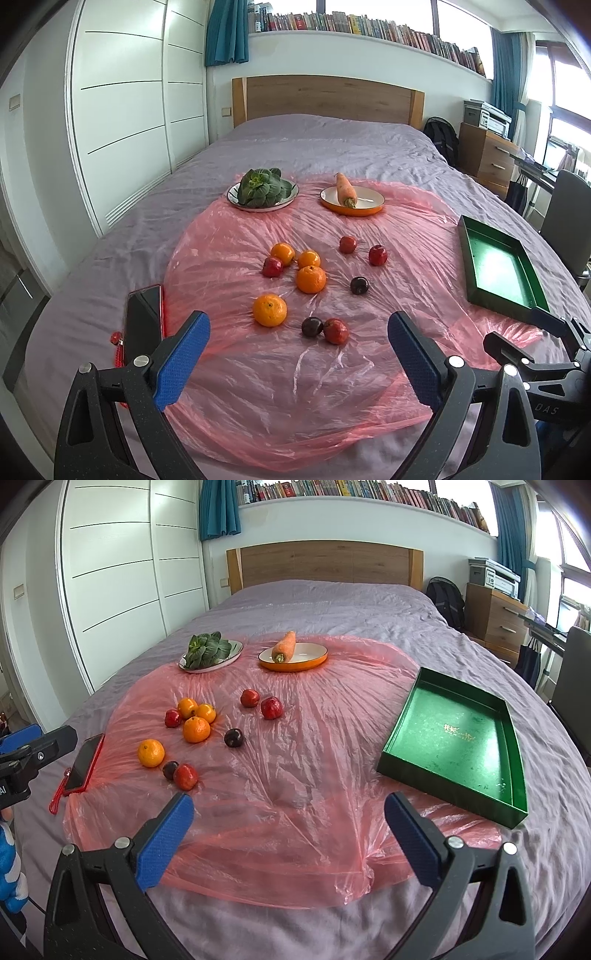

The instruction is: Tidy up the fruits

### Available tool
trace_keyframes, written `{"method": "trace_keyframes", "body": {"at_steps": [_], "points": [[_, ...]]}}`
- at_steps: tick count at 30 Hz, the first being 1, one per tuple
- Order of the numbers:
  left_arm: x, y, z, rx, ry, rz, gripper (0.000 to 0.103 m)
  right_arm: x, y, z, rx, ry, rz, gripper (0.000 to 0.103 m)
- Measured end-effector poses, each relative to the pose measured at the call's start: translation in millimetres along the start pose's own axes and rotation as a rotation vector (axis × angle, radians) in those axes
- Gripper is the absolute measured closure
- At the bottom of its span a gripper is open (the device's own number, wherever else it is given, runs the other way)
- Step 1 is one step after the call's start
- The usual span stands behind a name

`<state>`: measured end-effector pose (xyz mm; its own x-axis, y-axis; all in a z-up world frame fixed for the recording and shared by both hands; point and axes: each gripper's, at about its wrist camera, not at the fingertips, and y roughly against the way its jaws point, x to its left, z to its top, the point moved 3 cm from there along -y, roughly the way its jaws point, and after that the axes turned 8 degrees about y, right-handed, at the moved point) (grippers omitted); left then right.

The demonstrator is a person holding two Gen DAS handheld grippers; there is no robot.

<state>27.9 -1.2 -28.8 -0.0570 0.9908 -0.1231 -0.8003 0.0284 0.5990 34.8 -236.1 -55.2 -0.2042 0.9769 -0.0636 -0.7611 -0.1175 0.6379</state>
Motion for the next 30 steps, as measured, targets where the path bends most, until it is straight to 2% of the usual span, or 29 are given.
{"method": "trace_keyframes", "body": {"at_steps": [10,20,30], "points": [[11.5,-3.9,2.0,0.006,0.024,0.005,0.008,-3.9,-3.8,-3.3,-0.002,0.000,0.002,0.000],[21.1,-17.9,2.6,0.027,0.032,0.031,0.008,-7.8,-13.0,-2.4,-0.001,-0.012,0.045,0.000],[30.8,-39.7,-4.0,0.068,0.047,0.051,0.009,0.8,-30.5,-6.2,0.015,0.034,0.107,0.000]]}}
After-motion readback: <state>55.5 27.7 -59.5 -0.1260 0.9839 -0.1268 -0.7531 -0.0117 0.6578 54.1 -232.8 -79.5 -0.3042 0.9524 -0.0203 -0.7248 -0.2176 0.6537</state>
